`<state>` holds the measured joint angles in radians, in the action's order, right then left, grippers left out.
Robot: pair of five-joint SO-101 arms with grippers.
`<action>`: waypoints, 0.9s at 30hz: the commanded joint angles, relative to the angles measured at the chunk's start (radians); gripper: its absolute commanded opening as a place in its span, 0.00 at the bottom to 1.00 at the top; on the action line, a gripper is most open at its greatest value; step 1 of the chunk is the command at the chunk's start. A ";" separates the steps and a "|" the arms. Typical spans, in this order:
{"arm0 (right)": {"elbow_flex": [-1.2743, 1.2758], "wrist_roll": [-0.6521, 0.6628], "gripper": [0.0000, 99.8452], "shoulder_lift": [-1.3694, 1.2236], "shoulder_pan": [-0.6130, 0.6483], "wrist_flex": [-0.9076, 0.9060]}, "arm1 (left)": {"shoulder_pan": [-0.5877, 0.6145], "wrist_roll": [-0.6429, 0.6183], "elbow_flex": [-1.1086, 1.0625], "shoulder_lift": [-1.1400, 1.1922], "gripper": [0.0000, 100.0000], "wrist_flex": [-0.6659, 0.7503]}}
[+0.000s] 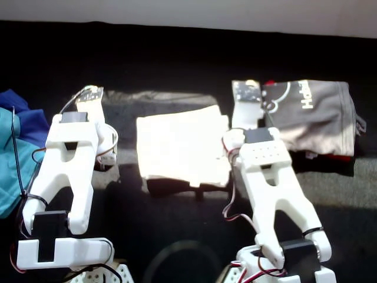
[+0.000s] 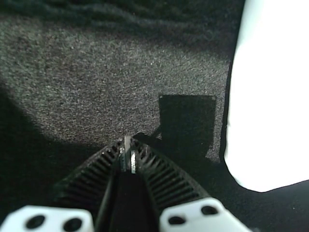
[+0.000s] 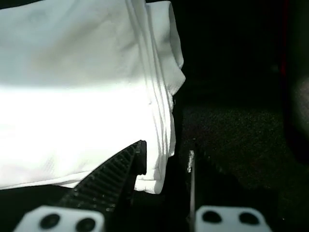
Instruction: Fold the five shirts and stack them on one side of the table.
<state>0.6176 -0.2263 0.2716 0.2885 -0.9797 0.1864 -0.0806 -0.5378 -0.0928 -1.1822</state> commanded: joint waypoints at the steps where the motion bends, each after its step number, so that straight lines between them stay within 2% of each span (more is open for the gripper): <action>1: -0.050 -0.112 0.30 0.042 0.031 0.041 | 0.010 0.003 0.002 -0.042 0.01 0.012; 5: -0.093 -0.118 0.29 0.041 0.101 0.061 | 0.010 0.003 0.002 -0.042 0.01 0.009; 9: -0.151 -0.120 0.29 0.007 0.108 0.062 | 0.012 0.003 0.002 -0.042 0.01 0.005; 14: -0.255 -0.120 0.29 -0.196 0.048 0.030 | 0.012 0.003 0.002 -0.042 0.01 0.005; 18: -0.378 -0.120 0.29 -0.357 0.047 -0.053 | 0.012 0.003 0.002 -0.042 0.01 0.005; 27: -0.552 -0.120 0.29 -0.645 0.045 -0.077 | 0.012 0.003 0.002 -0.042 0.01 0.005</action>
<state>0.1297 -0.3353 -0.3268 0.3391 -1.0411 0.1864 -0.0806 -0.5378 -0.0928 -1.1822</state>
